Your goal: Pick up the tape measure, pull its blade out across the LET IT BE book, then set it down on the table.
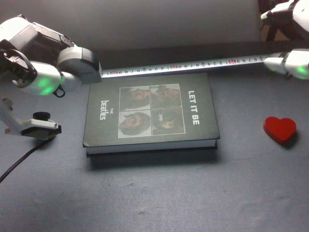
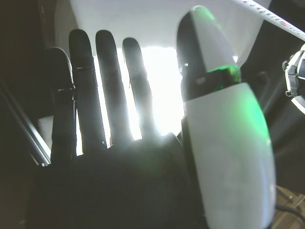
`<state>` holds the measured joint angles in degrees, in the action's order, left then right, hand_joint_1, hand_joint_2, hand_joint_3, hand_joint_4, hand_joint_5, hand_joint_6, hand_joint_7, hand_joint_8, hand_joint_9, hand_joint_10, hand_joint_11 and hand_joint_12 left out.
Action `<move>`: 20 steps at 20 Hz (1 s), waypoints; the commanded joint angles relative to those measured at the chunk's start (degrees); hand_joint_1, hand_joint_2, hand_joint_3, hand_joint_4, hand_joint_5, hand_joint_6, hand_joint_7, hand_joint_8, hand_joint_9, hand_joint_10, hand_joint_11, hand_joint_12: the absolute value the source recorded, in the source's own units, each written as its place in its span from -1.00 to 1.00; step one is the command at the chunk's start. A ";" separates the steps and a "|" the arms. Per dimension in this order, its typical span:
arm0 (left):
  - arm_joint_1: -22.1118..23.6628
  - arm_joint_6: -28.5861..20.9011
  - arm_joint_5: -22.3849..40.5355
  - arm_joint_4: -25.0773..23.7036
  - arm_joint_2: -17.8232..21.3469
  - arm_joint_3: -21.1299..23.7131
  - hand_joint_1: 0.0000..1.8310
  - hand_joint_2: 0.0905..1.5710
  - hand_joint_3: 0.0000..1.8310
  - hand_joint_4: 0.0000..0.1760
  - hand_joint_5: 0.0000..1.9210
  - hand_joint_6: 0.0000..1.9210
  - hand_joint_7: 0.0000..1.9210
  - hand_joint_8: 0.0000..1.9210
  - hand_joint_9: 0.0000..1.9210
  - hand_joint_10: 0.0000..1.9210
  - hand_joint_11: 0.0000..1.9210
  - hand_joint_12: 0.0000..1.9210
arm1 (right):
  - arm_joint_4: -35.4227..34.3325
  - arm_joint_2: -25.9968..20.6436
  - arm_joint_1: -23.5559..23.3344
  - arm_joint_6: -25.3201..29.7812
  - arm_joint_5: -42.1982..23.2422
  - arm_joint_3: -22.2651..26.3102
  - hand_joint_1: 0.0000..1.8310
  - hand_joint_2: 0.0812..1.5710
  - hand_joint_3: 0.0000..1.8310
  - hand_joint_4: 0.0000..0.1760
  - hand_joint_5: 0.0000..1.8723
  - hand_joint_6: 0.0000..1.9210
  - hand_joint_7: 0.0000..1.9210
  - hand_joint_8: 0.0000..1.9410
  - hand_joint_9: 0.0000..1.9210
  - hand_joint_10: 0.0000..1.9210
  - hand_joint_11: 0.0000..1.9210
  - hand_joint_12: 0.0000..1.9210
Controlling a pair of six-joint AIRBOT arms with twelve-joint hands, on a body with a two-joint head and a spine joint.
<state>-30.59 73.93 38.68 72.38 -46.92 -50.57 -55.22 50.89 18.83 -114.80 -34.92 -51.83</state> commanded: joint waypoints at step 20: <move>-4.34 -0.70 -3.15 -9.23 -3.29 -12.64 0.51 0.33 -1.00 -1.00 0.10 -0.25 0.13 -0.11 -0.04 0.23 -0.14 0.12 | 3.36 4.06 2.80 -1.61 -23.58 17.53 -0.85 0.21 -1.00 0.59 -1.00 -1.00 -0.94 -0.99 -1.00 -1.00 -1.00 -0.73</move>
<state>-35.31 73.73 30.76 65.01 -50.50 -63.11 -55.90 55.11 22.11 -116.81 -53.54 -34.48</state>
